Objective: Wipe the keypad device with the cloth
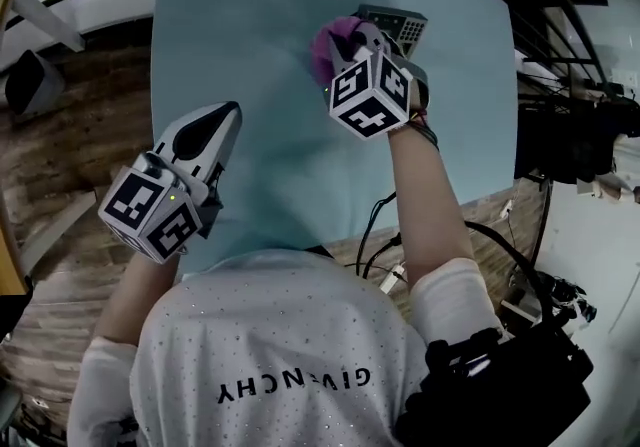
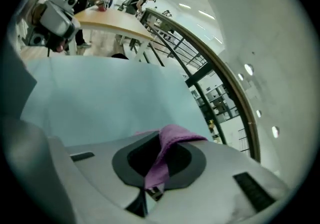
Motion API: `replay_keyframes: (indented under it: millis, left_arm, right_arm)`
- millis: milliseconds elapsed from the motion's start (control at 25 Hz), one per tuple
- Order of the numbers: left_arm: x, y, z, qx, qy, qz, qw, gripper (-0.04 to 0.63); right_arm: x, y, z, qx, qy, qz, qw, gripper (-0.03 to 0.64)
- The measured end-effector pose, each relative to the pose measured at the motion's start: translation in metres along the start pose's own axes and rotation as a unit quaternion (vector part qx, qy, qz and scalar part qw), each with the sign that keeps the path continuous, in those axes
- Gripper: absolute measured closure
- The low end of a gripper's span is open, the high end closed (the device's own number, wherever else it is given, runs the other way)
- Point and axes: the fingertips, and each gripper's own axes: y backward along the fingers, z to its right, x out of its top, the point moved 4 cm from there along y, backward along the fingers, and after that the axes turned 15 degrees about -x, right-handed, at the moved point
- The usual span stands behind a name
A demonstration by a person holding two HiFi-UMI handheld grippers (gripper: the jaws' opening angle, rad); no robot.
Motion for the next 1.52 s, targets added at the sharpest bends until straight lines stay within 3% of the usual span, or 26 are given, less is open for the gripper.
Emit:
replay_keyframes:
  millis: [160, 320, 800, 1000, 1160, 1280, 1360, 1440, 1480, 1520]
  left_arm:
    - [-0.007, 0.017, -0.01, 0.012, 0.018, -0.006, 0.9997, 0.595]
    - [-0.01, 0.016, -0.011, 0.004, 0.035, -0.004, 0.9994, 0.595]
    - [-0.005, 0.001, 0.0, -0.033, 0.039, 0.001, 0.9987, 0.595]
    - [-0.006, 0.01, -0.004, -0.022, 0.038, -0.003, 0.999, 0.595]
    - [-0.006, 0.024, -0.005, -0.003, 0.029, 0.003, 0.9996, 0.595]
    - [-0.006, 0.037, -0.005, 0.03, 0.03, 0.023, 0.9988, 0.595]
    - [-0.003, 0.036, -0.003, 0.05, 0.022, 0.031, 0.998, 0.595]
    - [-0.001, 0.032, -0.002, 0.07, 0.011, 0.039, 0.9967, 0.595]
    - [-0.001, 0.03, -0.002, 0.081, 0.007, 0.044, 0.9957, 0.595]
    - [-0.003, 0.028, -0.002, 0.093, 0.006, 0.049, 0.9944, 0.595]
  right_arm:
    - [-0.011, -0.014, 0.022, -0.098, 0.019, -0.03, 0.995, 0.6]
    - [-0.034, -0.018, 0.007, -0.115, 0.009, -0.062, 0.991, 0.6]
    - [-0.075, -0.004, -0.06, -0.073, -0.008, -0.105, 0.992, 0.6]
    - [-0.081, -0.007, -0.054, 0.013, -0.091, -0.146, 0.985, 0.6]
    - [-0.05, 0.003, 0.005, -0.021, -0.137, -0.086, 0.987, 0.598]
    - [-0.017, 0.018, 0.076, -0.096, -0.152, -0.008, 0.984, 0.598]
    - [-0.002, 0.034, 0.139, -0.171, -0.186, 0.052, 0.966, 0.598]
    - [0.01, 0.053, 0.196, -0.243, -0.223, 0.122, 0.936, 0.597]
    - [0.016, 0.057, 0.212, -0.256, -0.235, 0.155, 0.925, 0.597]
    - [0.019, 0.054, 0.217, -0.245, -0.242, 0.18, 0.921, 0.597]
